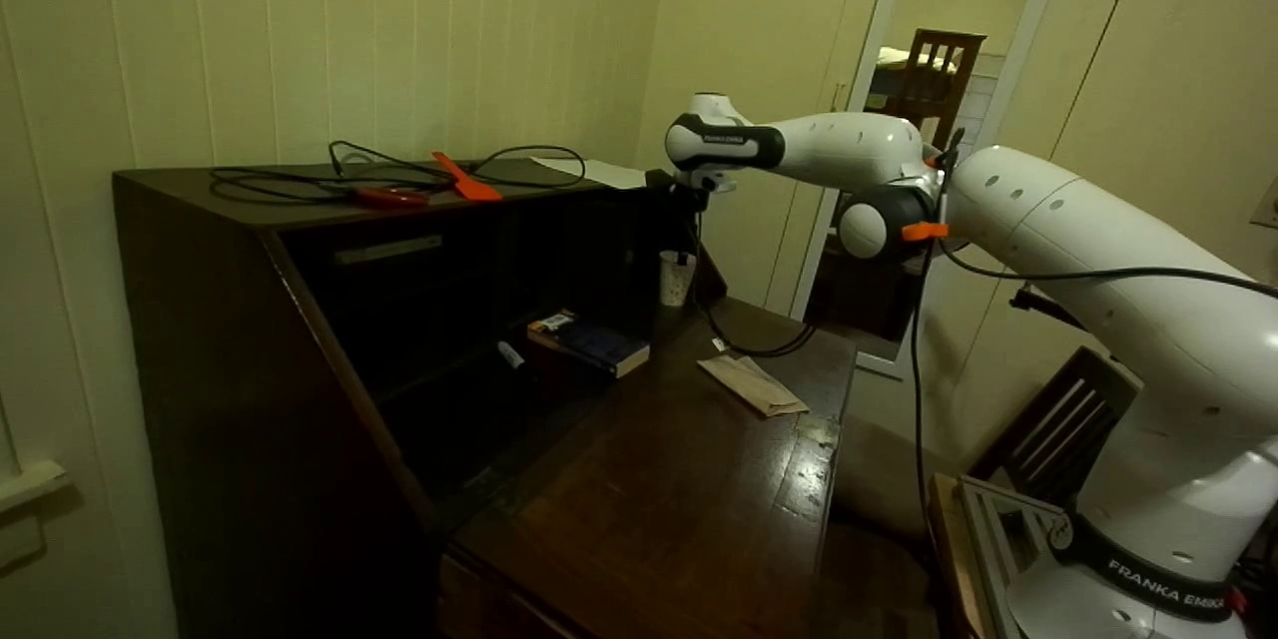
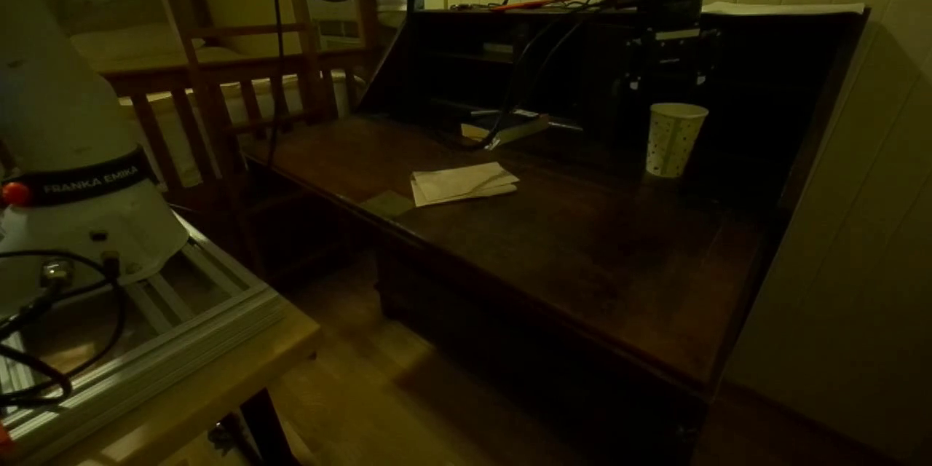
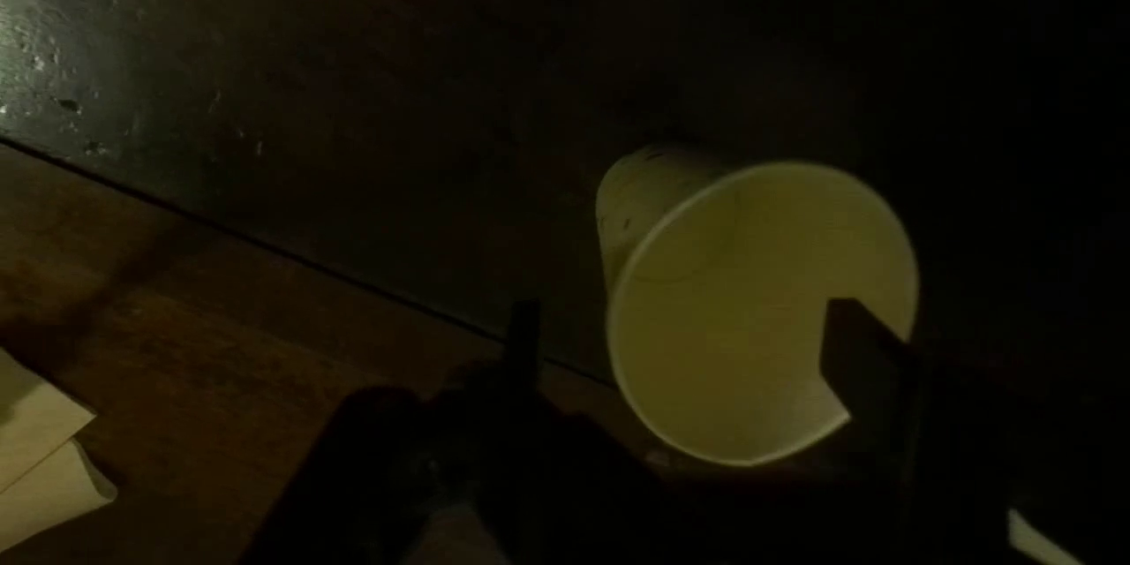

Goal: Pick up the cup from the top of the cabinet and put it on the cabinet

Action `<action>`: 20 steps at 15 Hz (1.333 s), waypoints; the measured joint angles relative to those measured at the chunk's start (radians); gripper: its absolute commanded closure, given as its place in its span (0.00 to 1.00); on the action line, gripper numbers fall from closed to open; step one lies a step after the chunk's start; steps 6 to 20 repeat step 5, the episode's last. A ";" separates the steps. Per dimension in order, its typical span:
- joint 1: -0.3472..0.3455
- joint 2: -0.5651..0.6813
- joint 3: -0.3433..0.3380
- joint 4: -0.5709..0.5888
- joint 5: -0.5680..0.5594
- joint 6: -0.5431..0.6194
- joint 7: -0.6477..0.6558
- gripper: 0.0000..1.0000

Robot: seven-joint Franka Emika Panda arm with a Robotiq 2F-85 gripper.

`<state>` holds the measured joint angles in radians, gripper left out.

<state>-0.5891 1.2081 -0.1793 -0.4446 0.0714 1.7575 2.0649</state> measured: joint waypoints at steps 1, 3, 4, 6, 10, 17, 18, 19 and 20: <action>-0.002 -0.021 0.005 0.003 0.002 -0.001 -0.013 0.00; -0.007 -0.076 0.019 0.006 0.004 -0.002 -0.049 0.00; -0.010 -0.104 0.029 0.007 0.007 -0.004 -0.081 0.00; -0.014 -0.131 0.043 0.007 0.012 -0.007 -0.126 0.00; -0.014 -0.131 0.043 0.007 0.012 -0.007 -0.126 0.00; -0.014 -0.131 0.043 0.007 0.012 -0.007 -0.126 0.00; -0.014 -0.131 0.043 0.007 0.012 -0.007 -0.126 0.00; -0.014 -0.131 0.043 0.007 0.012 -0.007 -0.126 0.00; -0.014 -0.131 0.043 0.007 0.012 -0.007 -0.126 0.00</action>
